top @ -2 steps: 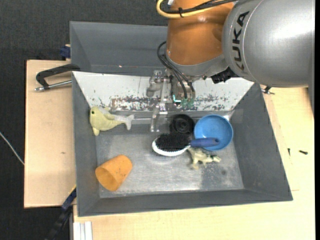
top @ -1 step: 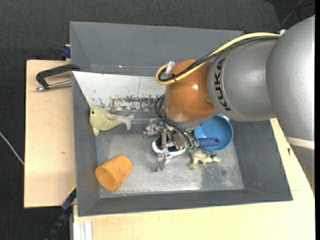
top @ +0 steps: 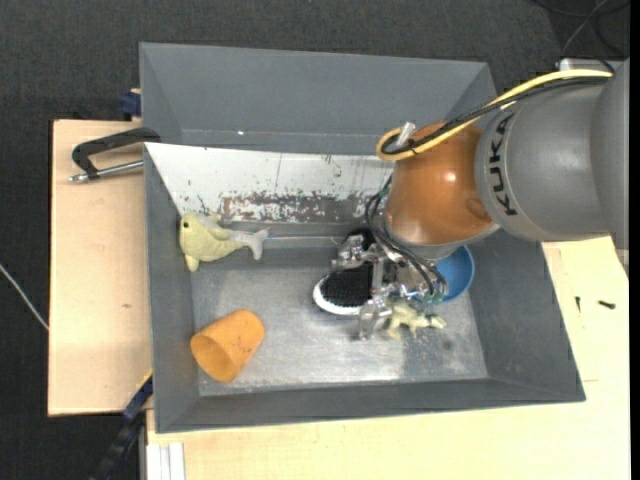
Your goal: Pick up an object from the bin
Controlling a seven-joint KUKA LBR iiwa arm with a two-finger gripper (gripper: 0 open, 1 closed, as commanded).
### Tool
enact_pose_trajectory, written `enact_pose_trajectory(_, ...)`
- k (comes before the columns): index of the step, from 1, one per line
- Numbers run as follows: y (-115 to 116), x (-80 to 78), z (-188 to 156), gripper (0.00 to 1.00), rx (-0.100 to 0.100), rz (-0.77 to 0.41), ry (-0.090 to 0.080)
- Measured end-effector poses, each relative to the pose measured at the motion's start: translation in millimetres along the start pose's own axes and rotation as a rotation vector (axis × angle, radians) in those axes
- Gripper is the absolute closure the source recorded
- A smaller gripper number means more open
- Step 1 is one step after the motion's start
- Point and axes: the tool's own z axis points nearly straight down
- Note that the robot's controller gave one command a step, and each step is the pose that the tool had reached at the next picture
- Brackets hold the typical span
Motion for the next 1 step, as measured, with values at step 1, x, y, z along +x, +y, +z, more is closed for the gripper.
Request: enact_pose_trajectory(1,2.2,-2.0,-1.1,1.00,0.001,-0.004,-0.006)
